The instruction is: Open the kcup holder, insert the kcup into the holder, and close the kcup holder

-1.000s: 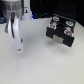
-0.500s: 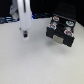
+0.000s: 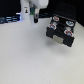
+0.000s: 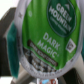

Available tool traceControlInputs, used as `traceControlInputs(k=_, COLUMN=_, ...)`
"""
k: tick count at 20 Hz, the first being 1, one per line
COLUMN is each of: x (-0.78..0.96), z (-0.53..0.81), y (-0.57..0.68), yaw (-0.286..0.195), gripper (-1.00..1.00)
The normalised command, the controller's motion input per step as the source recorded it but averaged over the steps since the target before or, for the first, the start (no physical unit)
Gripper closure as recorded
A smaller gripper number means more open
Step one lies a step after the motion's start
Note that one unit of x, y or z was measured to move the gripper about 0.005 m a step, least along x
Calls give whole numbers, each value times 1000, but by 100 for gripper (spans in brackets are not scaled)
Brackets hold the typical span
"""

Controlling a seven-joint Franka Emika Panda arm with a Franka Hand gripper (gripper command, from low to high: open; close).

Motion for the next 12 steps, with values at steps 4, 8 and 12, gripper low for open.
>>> traceControlInputs(k=4, x=91, z=323, y=661, yaw=2, gripper=100)
traceControlInputs(k=8, x=49, z=277, y=647, yaw=-2, gripper=100)
traceControlInputs(k=12, x=130, z=284, y=655, yaw=-3, gripper=100)
